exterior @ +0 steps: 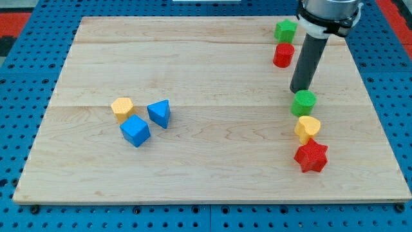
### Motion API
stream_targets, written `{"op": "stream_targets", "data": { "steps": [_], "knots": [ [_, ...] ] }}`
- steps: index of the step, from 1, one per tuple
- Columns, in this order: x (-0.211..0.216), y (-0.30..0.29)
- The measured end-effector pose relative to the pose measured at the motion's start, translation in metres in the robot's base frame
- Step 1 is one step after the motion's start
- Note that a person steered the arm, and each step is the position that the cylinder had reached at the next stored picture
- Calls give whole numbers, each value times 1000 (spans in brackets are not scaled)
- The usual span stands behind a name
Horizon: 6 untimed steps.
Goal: Push the red circle towards the green circle
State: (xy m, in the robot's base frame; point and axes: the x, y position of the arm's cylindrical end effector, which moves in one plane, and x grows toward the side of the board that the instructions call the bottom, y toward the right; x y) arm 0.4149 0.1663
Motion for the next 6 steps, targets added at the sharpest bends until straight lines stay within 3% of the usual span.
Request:
{"op": "stream_targets", "data": {
  "steps": [1,3,4,6],
  "knots": [
    [2,0],
    [-108,30],
    [-129,-17],
    [-124,-39]
  ]
}}
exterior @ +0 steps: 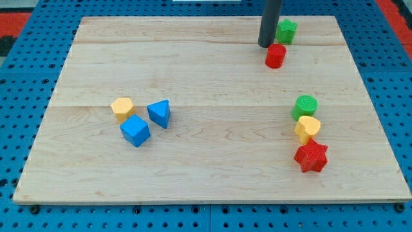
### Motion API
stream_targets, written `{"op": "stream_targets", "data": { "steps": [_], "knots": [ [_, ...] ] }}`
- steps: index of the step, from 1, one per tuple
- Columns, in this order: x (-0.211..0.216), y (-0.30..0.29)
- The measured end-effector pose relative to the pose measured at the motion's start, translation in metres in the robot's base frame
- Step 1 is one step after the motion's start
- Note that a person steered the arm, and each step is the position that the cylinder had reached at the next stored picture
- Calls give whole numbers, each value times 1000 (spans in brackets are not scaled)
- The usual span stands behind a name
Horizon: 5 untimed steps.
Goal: Push the red circle towards the green circle
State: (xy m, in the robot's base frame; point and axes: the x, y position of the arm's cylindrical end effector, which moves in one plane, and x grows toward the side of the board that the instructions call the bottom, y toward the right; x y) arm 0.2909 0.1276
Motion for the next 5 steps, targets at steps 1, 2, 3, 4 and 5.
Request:
{"op": "stream_targets", "data": {
  "steps": [1,2,3,4,5],
  "knots": [
    [38,34],
    [45,50],
    [31,41],
    [15,35],
    [46,47]
  ]
}}
